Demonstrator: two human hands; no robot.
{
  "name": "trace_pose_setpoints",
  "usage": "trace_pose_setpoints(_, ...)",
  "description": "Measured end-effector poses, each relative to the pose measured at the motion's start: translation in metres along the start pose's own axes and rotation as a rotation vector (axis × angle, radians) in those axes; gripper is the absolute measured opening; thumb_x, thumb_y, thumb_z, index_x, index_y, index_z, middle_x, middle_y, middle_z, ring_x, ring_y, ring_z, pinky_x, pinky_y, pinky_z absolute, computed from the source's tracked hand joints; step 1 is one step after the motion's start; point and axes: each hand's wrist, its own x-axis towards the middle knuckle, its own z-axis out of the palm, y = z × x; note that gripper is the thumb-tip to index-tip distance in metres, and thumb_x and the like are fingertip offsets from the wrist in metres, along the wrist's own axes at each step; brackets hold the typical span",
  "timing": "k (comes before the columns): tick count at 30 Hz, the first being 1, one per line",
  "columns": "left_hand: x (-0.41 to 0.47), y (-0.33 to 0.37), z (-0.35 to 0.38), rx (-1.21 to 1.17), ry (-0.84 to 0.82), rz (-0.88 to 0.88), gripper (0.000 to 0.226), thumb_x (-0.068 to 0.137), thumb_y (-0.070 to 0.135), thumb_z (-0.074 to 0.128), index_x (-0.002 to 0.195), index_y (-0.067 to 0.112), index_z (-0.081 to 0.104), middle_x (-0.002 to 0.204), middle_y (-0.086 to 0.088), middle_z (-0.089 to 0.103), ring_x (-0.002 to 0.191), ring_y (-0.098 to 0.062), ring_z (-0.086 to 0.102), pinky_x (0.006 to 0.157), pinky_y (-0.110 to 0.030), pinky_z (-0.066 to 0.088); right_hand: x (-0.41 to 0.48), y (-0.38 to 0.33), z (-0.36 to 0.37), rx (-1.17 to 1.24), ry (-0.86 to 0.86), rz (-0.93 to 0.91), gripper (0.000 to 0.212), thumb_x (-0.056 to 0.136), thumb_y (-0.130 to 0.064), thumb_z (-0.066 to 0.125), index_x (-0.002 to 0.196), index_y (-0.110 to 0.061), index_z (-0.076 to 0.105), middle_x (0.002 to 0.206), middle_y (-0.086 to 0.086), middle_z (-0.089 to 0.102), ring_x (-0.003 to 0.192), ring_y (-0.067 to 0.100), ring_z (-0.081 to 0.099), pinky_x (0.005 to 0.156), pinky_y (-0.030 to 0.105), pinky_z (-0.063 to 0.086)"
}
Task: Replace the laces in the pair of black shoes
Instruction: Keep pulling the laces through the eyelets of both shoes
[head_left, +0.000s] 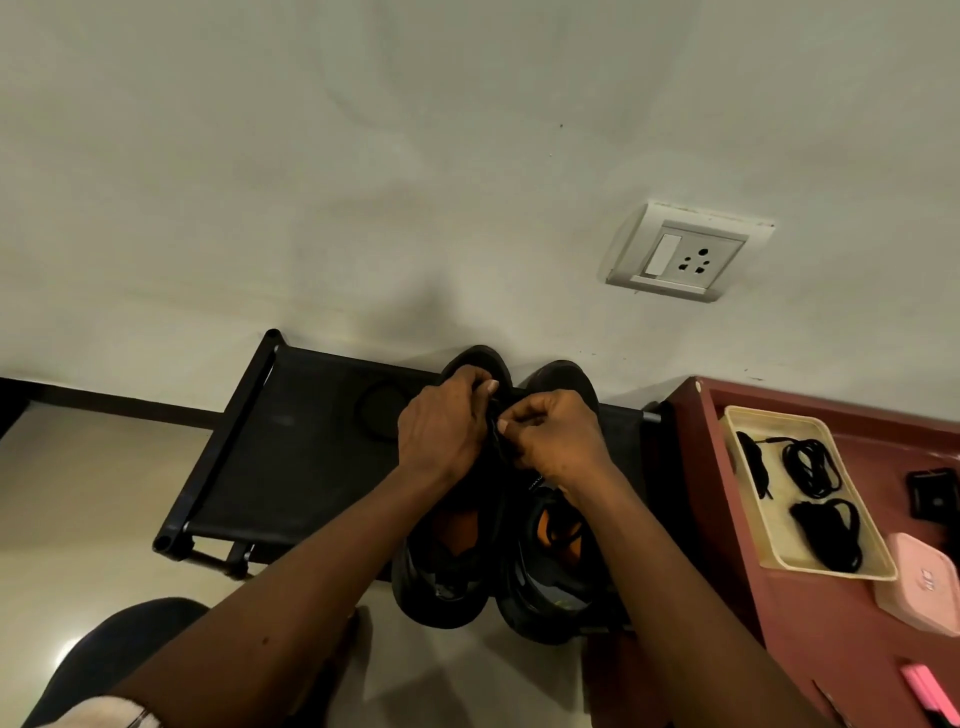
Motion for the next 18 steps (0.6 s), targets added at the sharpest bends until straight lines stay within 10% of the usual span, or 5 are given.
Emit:
trace_pose_setpoints(8,0.003,0.004,0.003,0.260,0.005,0.053,0.041,0.110,0.044,0.028,0.135,0.022,0.053,0.070,0.003,0.057,0.059,-0.017,0.056,0.056,-0.031,0.037,0.001,0.001,-0.001,-0.048,-0.044,-0.022,0.029,0.090,-0.003,0.075,0.085,-0.032,0.075,0.069,-0.006,0.076,0.064,0.013,0.075,0.071,0.031,0.065)
trace_pose_setpoints(18,0.008,-0.002,-0.009,0.037,-0.018,0.058,0.035,0.108,0.047,0.038,0.128,0.027,0.059,0.100,-0.005,0.075,0.088,-0.030,0.069,0.075,-0.042,0.053,0.000,-0.002,-0.006,0.113,0.069,0.040,0.021,0.092,-0.008,0.073,0.076,-0.019,0.077,0.068,0.000,0.075,0.061,0.016,0.075,0.069,0.037,0.066)
